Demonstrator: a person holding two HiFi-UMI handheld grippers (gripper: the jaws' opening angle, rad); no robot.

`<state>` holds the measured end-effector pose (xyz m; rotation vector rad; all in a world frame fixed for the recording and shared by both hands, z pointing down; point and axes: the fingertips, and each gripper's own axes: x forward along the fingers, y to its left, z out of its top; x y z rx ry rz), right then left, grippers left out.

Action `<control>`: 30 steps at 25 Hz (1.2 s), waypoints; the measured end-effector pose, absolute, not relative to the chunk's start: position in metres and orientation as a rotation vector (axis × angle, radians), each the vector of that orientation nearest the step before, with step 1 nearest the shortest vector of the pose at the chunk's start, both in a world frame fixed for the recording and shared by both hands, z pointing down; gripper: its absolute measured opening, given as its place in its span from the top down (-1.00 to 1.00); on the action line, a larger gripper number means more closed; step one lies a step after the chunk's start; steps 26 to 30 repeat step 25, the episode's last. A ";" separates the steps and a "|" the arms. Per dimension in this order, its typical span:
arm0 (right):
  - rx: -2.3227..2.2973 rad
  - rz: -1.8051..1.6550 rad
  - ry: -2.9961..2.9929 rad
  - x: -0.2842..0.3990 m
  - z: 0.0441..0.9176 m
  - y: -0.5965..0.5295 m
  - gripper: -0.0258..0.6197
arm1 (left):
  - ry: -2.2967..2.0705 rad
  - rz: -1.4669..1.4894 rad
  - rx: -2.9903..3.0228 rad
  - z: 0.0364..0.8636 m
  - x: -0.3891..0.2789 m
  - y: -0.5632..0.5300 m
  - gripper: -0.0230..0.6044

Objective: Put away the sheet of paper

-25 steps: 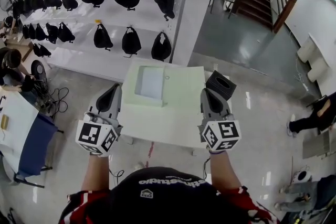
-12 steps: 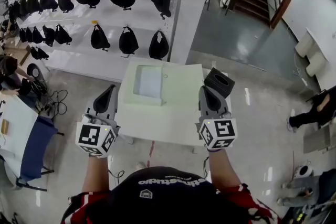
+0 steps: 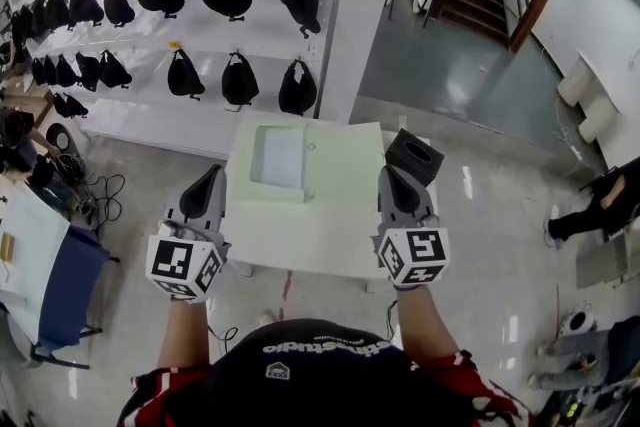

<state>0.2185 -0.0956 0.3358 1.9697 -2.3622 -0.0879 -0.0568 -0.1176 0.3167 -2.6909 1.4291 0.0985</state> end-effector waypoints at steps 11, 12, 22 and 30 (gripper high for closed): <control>1.957 -0.098 -2.369 0.215 0.336 -0.098 0.94 | 1.423 0.100 -2.699 0.319 -0.056 -0.120 0.91; 1.956 -0.098 -2.370 0.215 0.336 -0.099 0.94 | 1.421 0.099 -2.700 0.319 -0.056 -0.120 0.91; 1.948 -0.101 -2.381 0.213 0.331 -0.102 0.94 | 1.419 0.095 -2.704 0.317 -0.057 -0.122 0.91; 1.944 -0.100 -2.385 0.213 0.331 -0.102 0.94 | 1.416 0.095 -2.703 0.317 -0.056 -0.122 0.91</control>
